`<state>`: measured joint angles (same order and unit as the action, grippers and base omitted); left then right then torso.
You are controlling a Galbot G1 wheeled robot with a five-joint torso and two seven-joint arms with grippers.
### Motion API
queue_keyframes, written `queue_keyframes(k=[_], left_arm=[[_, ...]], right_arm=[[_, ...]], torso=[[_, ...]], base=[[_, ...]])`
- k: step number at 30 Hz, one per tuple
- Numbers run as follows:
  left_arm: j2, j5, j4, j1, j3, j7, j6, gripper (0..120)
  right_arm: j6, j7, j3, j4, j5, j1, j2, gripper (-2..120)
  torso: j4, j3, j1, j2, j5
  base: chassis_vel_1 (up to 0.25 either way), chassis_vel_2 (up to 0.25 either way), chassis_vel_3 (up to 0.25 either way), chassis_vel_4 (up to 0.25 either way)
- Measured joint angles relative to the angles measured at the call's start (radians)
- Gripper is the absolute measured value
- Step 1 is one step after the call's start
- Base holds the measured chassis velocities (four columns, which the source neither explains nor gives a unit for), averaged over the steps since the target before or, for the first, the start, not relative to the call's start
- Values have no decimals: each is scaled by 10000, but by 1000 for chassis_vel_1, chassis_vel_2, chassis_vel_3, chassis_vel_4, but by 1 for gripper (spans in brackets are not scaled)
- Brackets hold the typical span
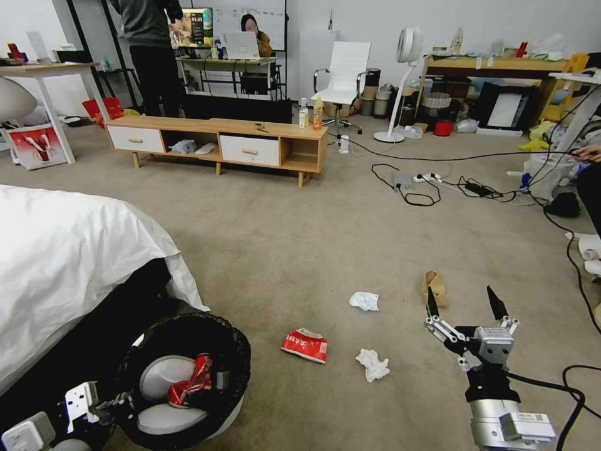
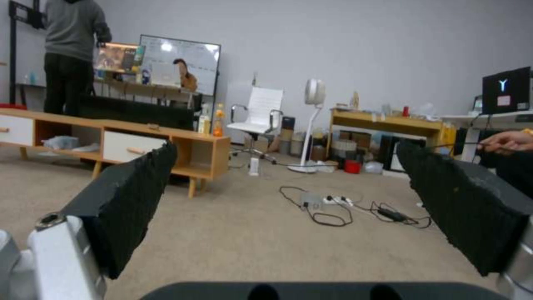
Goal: Pick up the trash bin and place the garbage on the floor into it.
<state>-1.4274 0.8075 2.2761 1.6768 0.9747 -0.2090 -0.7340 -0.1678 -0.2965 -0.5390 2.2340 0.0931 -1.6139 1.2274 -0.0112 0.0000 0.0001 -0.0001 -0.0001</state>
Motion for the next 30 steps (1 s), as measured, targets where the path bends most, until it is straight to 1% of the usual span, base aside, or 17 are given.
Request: queue_keyframes(k=[4,7,30], left_arm=[[0,-11,0,8,-18,7,2,3],[-2,-20,3,15,-25,9,1,3],[8,-25,71,43,-67,10,-2,3]], right_arm=[[-28,20,11,0,-2,1,-1,100],[-86,60,15,-4,-1,6,-9,100],[-106,96,2,-14,12,-2,-62,100]], torso=[[0,1,1,0,1],[1,1,1,0,1],[0,0,0,2,1]], base=[[-115,126,112,-116],[-56,31,66,-65],[0,0,0,0]])
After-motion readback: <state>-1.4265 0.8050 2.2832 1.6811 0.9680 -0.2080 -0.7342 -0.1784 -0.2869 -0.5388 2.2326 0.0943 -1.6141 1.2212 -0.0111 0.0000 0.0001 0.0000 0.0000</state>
